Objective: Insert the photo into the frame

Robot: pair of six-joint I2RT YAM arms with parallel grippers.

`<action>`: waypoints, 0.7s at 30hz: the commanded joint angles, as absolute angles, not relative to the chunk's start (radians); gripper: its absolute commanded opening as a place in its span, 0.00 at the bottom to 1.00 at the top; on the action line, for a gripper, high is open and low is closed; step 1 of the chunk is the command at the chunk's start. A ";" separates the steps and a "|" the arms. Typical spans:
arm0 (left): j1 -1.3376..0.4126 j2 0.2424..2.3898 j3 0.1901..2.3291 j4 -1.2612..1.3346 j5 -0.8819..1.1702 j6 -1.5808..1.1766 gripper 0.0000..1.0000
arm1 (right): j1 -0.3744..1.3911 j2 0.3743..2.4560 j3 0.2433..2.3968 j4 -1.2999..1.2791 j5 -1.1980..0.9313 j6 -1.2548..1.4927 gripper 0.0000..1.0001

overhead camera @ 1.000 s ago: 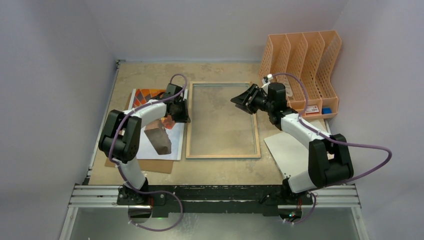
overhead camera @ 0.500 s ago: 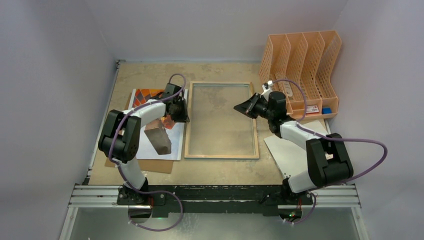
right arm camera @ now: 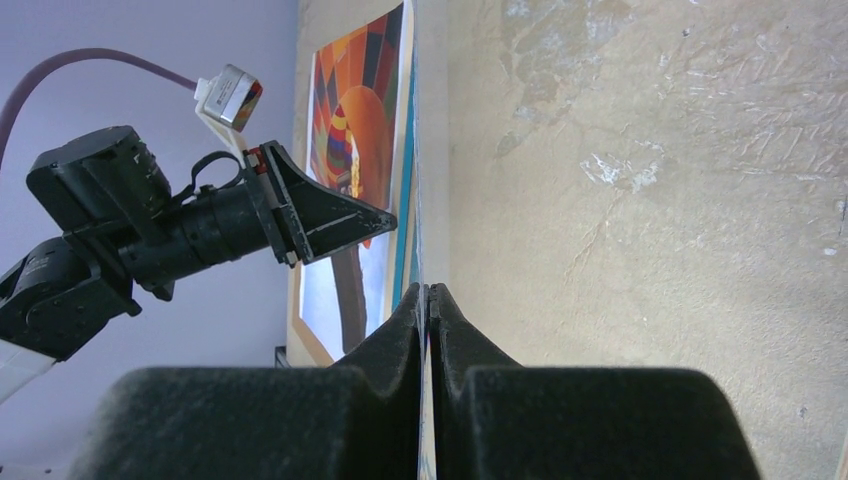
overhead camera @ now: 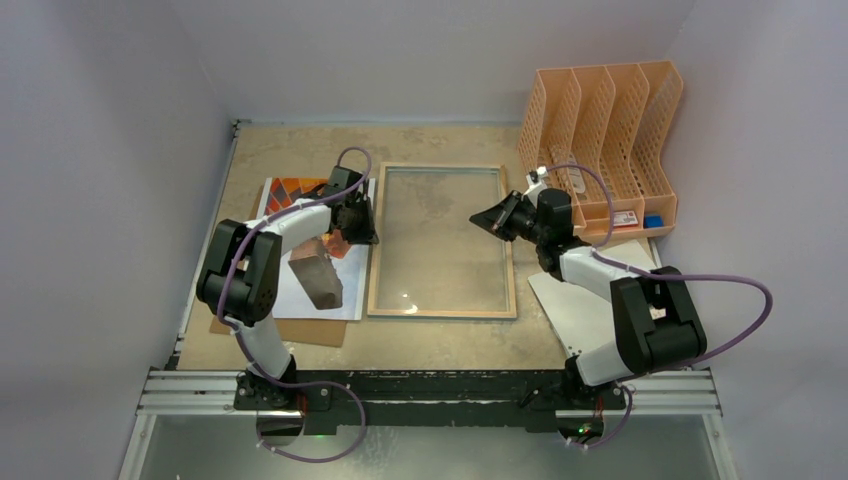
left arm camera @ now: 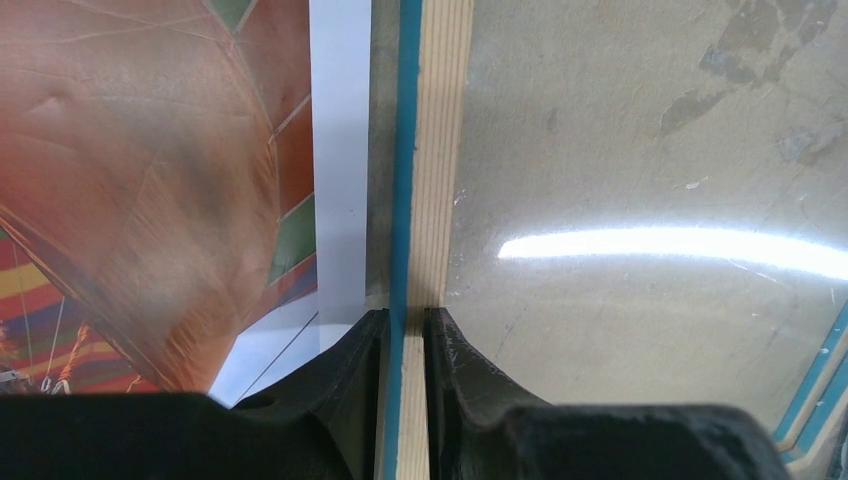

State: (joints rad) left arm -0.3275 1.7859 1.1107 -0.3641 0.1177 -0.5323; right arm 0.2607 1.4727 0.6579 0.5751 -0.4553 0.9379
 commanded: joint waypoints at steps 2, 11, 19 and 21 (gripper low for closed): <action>-0.322 1.800 1.088 -0.350 0.091 -0.531 0.21 | 0.271 1.476 0.667 0.645 -0.431 0.915 0.03; -0.322 1.801 1.078 -0.351 0.085 -0.514 0.20 | 0.271 1.505 0.697 0.633 -0.414 0.910 0.00; -0.322 1.800 1.064 -0.352 0.075 -0.511 0.20 | 0.271 1.507 0.692 0.668 -0.395 0.916 0.00; -0.322 1.800 1.062 -0.353 0.075 -0.511 0.20 | 0.271 1.514 0.690 0.685 -0.393 0.915 0.00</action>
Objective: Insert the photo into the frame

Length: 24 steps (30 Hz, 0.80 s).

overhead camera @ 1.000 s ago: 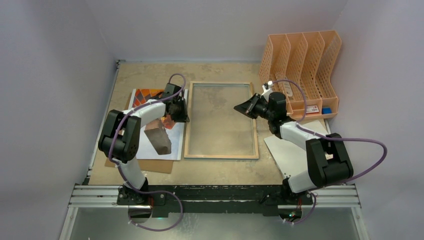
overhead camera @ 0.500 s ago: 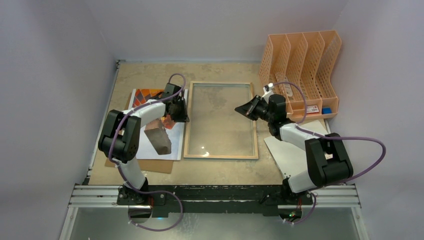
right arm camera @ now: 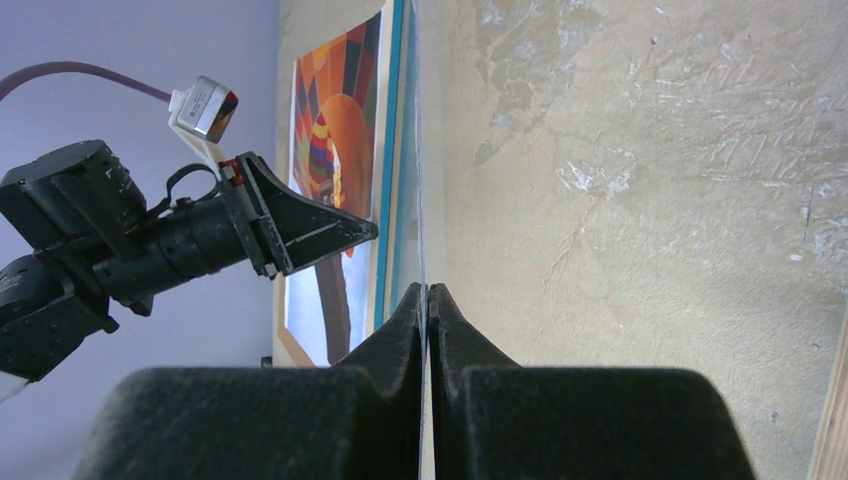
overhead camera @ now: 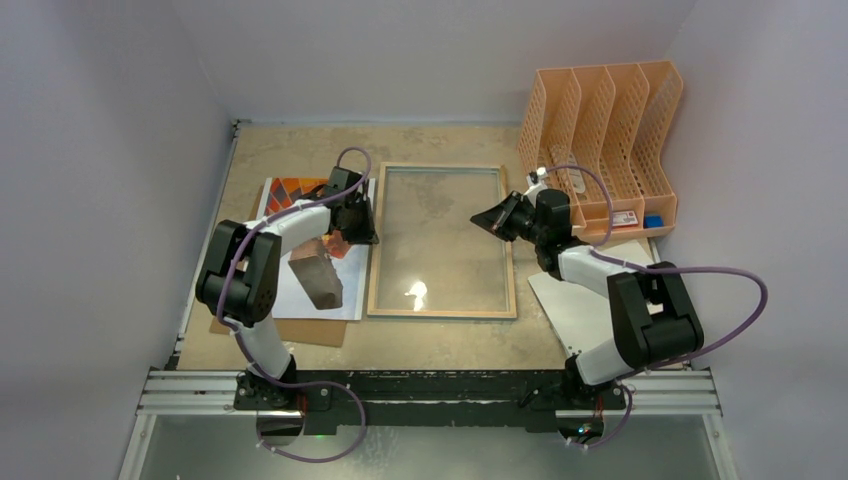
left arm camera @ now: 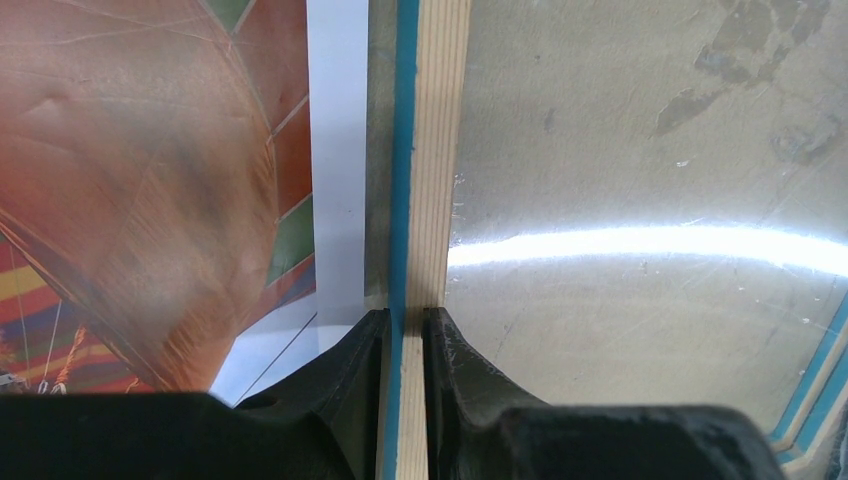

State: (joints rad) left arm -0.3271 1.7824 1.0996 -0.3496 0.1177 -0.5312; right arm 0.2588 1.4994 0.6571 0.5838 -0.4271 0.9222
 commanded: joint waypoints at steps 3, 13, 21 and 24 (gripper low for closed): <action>-0.322 1.799 1.059 -0.352 0.075 -0.511 0.20 | 0.271 1.526 0.690 0.711 -0.395 0.916 0.00; -0.322 1.806 1.065 -0.351 0.078 -0.509 0.20 | 0.271 1.545 0.688 0.723 -0.384 0.891 0.00; -0.322 1.814 1.076 -0.352 0.078 -0.509 0.21 | 0.271 1.583 0.708 0.624 -0.401 0.885 0.18; -0.322 1.817 1.081 -0.349 0.080 -0.508 0.22 | 0.271 1.596 0.733 0.561 -0.384 0.870 0.35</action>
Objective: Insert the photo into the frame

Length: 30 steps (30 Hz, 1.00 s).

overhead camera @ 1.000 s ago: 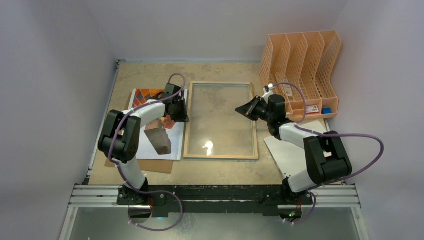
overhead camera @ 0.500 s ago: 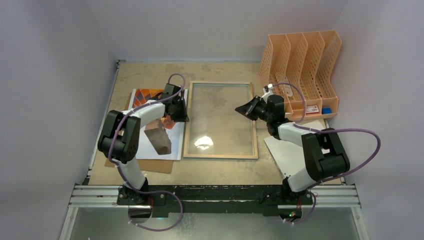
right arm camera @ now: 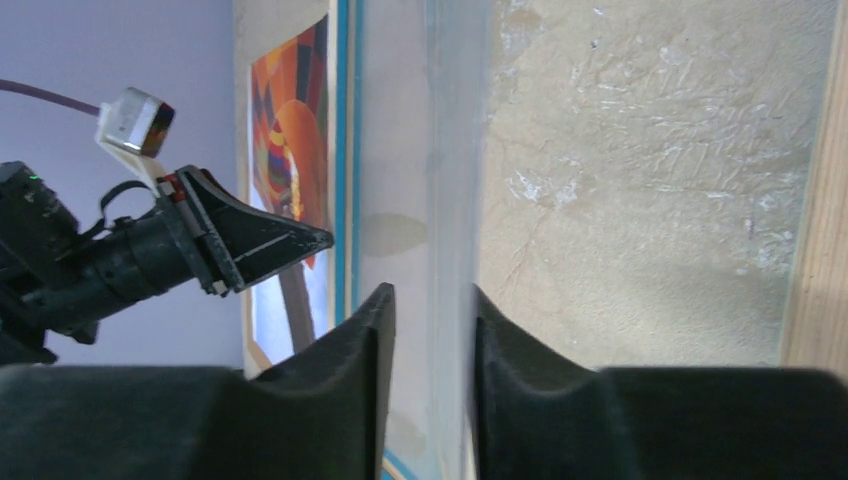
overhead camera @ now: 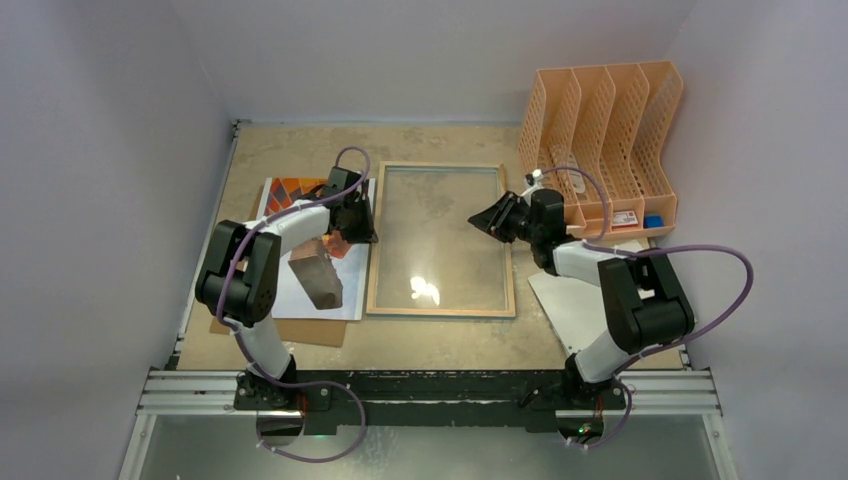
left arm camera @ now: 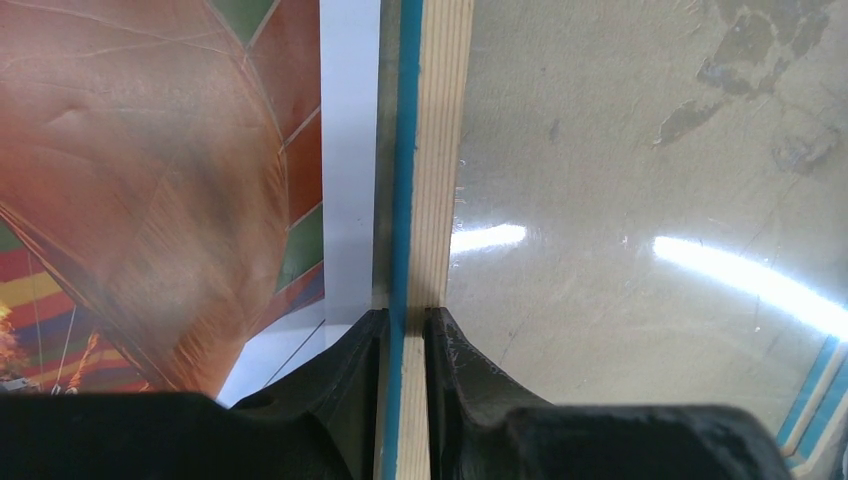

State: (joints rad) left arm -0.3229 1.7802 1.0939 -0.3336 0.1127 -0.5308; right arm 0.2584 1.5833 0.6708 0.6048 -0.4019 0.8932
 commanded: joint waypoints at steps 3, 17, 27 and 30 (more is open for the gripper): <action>-0.322 1.818 1.082 -0.349 0.075 -0.508 0.22 | 0.271 1.604 0.765 0.526 -0.354 0.849 0.44; -0.321 1.830 1.101 -0.363 0.060 -0.515 0.25 | 0.271 1.614 0.837 0.327 -0.248 0.772 0.79; -0.321 1.825 1.122 -0.385 0.056 -0.510 0.28 | 0.271 1.581 0.900 0.077 -0.088 0.743 0.80; -0.321 1.823 1.126 -0.388 0.055 -0.506 0.29 | 0.271 1.570 0.926 -0.039 -0.058 0.738 0.77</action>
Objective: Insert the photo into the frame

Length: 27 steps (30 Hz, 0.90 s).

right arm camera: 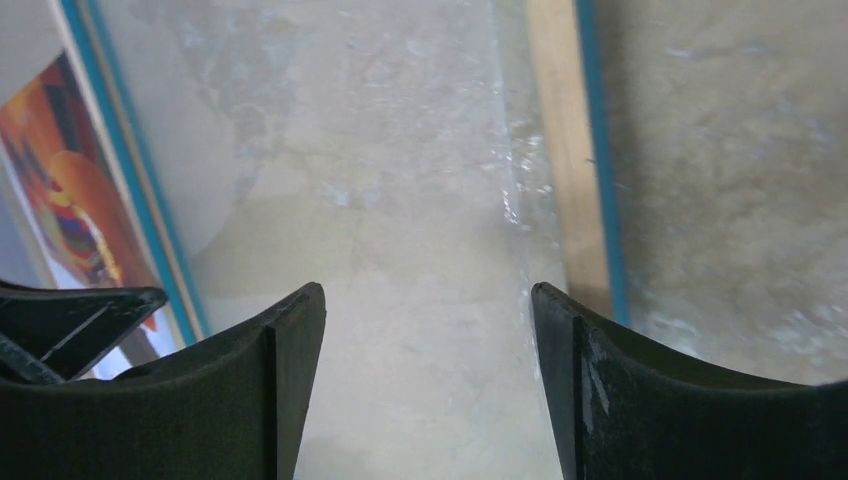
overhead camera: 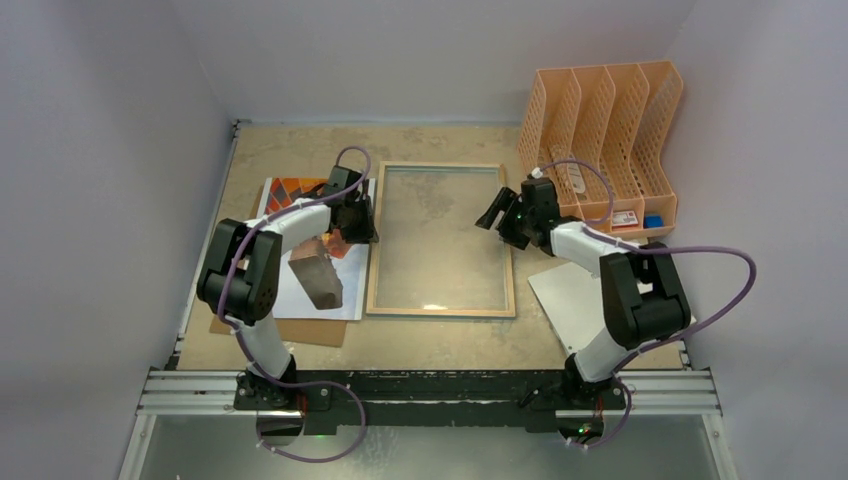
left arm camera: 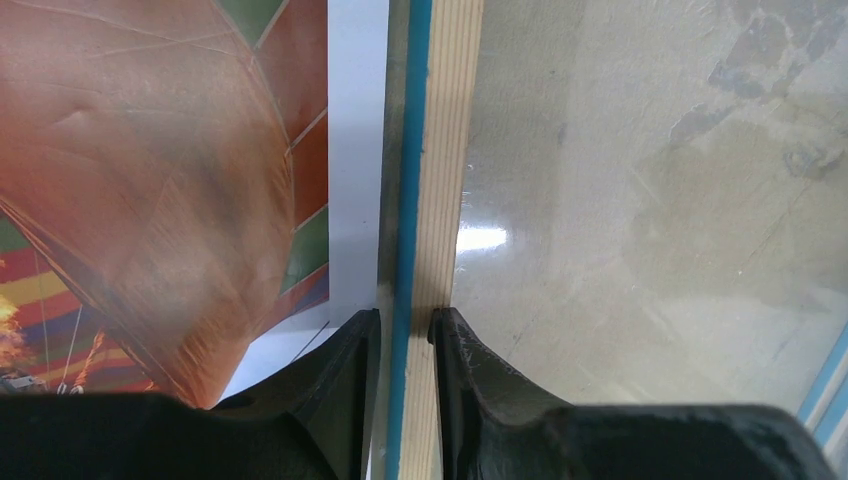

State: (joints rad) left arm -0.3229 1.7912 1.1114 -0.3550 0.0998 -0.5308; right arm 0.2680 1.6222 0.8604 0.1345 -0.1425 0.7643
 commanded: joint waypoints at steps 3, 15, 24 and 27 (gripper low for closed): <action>-0.321 1.821 1.130 -0.390 0.055 -0.502 0.30 | 0.271 1.544 0.943 -0.109 -0.007 0.733 0.74; -0.319 1.832 1.145 -0.390 0.083 -0.486 0.33 | 0.274 1.526 0.962 -0.008 -0.021 0.656 0.61; -0.319 1.827 1.133 -0.352 0.195 -0.471 0.31 | 0.307 1.614 0.965 0.123 -0.198 0.632 0.42; -0.321 1.830 1.114 -0.305 0.302 -0.469 0.31 | 0.318 1.643 0.988 0.159 -0.260 0.623 0.40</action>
State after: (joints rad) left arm -0.3218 1.8084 1.1328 -0.3687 0.1612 -0.4988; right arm 0.3016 1.6245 0.9371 0.0738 -0.1516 0.6548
